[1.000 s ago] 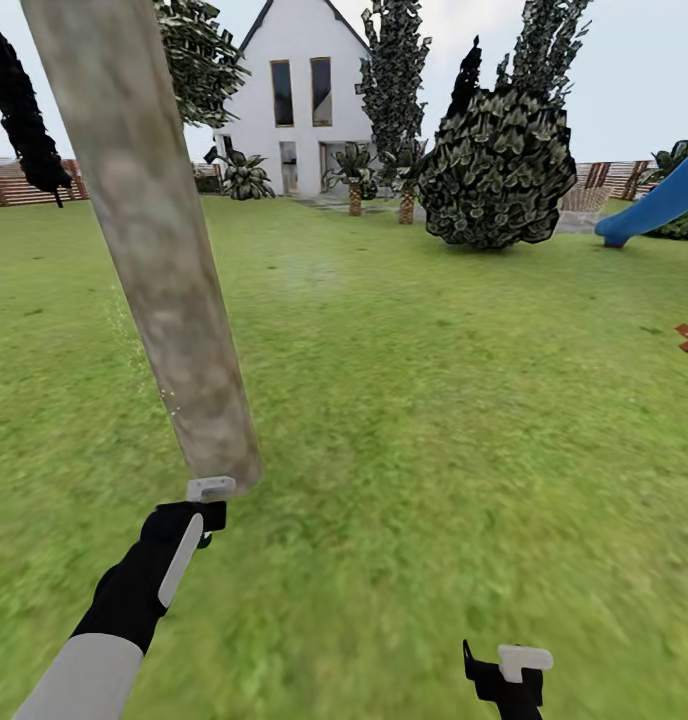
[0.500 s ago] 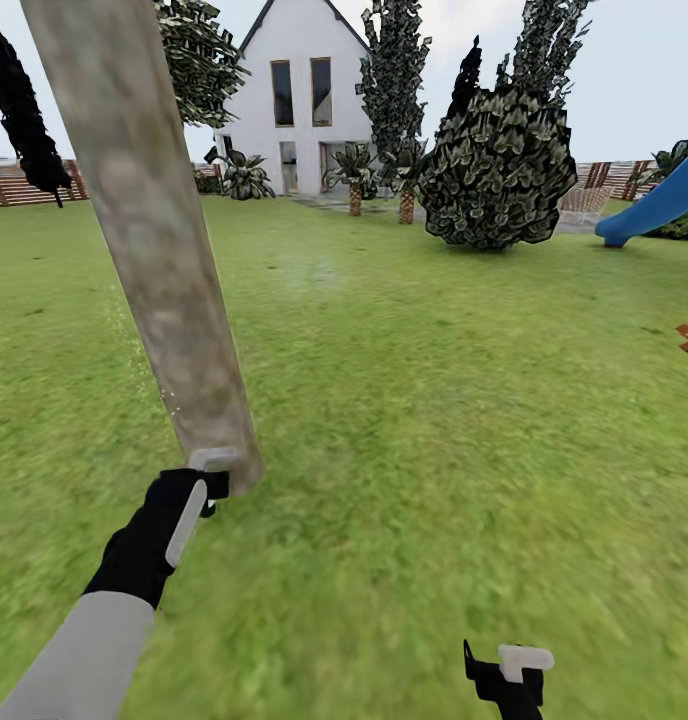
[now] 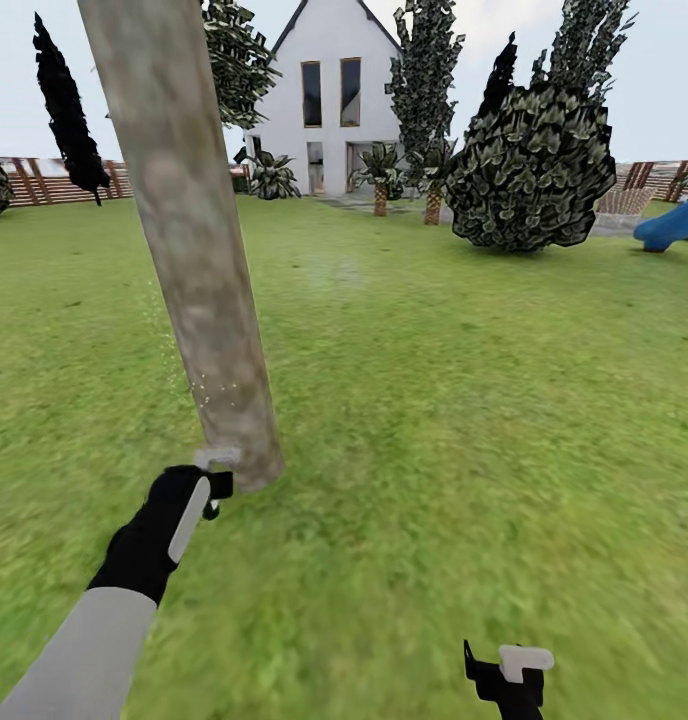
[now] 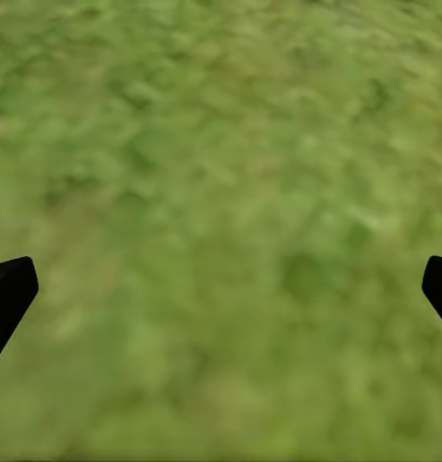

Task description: In the garden, pick up the pesticide atomizer on the floor and spray pesticide onto both trees until each tree trunk is fully covered.

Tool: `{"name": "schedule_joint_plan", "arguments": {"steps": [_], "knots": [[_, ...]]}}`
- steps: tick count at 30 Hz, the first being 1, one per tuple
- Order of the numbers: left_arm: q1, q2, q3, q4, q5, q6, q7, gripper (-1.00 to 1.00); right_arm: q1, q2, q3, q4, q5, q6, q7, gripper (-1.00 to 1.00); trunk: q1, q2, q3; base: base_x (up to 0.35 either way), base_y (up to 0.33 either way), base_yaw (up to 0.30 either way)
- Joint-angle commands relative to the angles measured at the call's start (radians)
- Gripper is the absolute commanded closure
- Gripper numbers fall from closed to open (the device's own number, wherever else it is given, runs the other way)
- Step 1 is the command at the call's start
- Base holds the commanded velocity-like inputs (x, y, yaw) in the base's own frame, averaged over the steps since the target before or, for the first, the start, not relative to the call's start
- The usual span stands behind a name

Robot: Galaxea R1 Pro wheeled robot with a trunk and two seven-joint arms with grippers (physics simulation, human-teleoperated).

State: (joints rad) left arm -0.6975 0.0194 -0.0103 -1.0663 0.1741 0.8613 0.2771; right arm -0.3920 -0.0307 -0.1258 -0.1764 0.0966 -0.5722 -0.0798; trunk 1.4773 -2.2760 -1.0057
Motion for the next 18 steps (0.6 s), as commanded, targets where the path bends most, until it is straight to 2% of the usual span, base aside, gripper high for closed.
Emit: {"name": "schedule_joint_plan", "arguments": {"steps": [1,3,5,8,9,11,14,16,18], "knots": [[-0.025,-0.023,0.001,-0.005,-0.017,0.044,0.000,1.00,0.000,0.000,0.000,0.000,0.000,0.000,0.000,-1.00,0.000,0.000,0.000,0.000,0.000,0.001],[-0.058,-0.028,0.001,-0.007,-0.021,0.065,0.000,1.00,0.000,0.000,0.000,0.000,0.000,0.000,0.000,-1.00,0.000,0.000,0.000,0.000,0.000,0.000],[-0.075,-0.022,0.004,-0.008,-0.021,0.088,0.000,1.00,0.000,0.000,0.000,0.000,0.000,0.000,0.000,-1.00,0.000,0.000,0.000,0.000,0.000,0.000],[-0.090,0.010,0.011,-0.041,-0.021,0.118,-0.001,1.00,0.000,0.000,0.000,0.000,0.000,0.000,0.000,-1.00,0.000,0.000,0.000,0.000,0.000,0.000],[-0.093,0.025,0.018,-0.045,-0.021,0.121,-0.001,1.00,0.000,0.000,0.000,0.000,0.001,0.000,0.000,-1.00,0.000,0.000,0.000,0.000,0.000,0.000],[-0.112,0.039,0.039,-0.048,-0.020,0.133,-0.001,1.00,0.000,0.000,0.000,0.000,0.000,0.000,0.000,-1.00,0.000,0.000,0.000,0.000,0.000,0.000],[-0.123,0.019,0.038,-0.071,-0.018,0.140,-0.001,1.00,0.000,0.000,0.000,0.000,0.001,0.000,0.000,-1.00,0.000,0.000,0.000,0.000,0.000,0.000],[-0.144,-0.013,0.037,-0.112,-0.019,0.146,-0.001,1.00,0.000,0.000,0.000,0.000,0.002,0.000,0.000,-1.00,0.000,0.000,0.000,0.000,0.000,0.000],[-0.157,-0.017,0.036,-0.121,-0.020,0.150,-0.001,1.00,0.000,0.000,0.000,0.000,0.002,0.000,0.000,-1.00,0.000,0.000,0.000,0.000,0.000,0.000]]}}
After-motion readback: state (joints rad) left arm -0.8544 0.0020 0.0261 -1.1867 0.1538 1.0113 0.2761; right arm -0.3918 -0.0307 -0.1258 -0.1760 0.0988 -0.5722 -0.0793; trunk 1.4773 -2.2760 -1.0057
